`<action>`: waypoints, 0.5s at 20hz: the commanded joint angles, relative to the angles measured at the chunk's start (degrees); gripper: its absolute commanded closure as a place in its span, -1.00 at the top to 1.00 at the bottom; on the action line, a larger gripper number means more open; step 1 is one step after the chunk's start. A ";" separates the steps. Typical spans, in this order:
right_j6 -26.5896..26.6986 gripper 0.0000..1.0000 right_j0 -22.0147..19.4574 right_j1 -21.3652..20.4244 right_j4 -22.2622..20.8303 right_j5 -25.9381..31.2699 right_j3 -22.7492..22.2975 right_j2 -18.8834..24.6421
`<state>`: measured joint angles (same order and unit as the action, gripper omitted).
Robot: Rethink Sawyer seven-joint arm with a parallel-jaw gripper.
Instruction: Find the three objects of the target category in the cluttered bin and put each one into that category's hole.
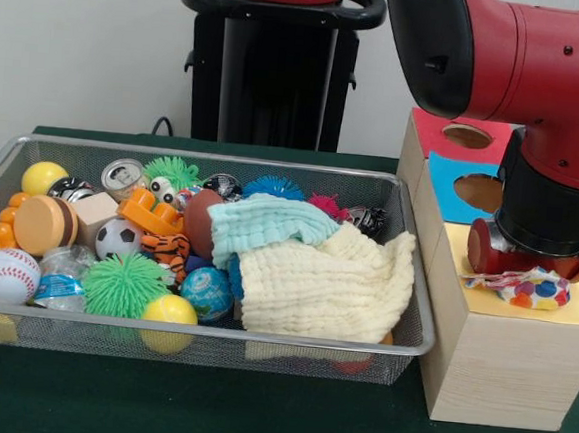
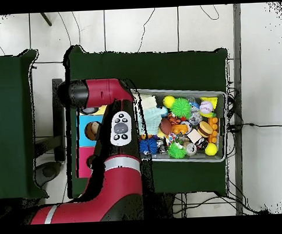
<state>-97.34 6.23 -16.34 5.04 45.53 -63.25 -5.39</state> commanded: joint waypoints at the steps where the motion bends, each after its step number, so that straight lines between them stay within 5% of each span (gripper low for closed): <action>1: -0.08 -1.00 -3.65 10.72 -5.29 -0.07 -3.93 2.99; 10: 1.00 -1.00 -4.12 10.73 -5.26 0.24 -3.86 3.77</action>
<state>-97.34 6.16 -16.34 5.01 45.73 -63.16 -5.21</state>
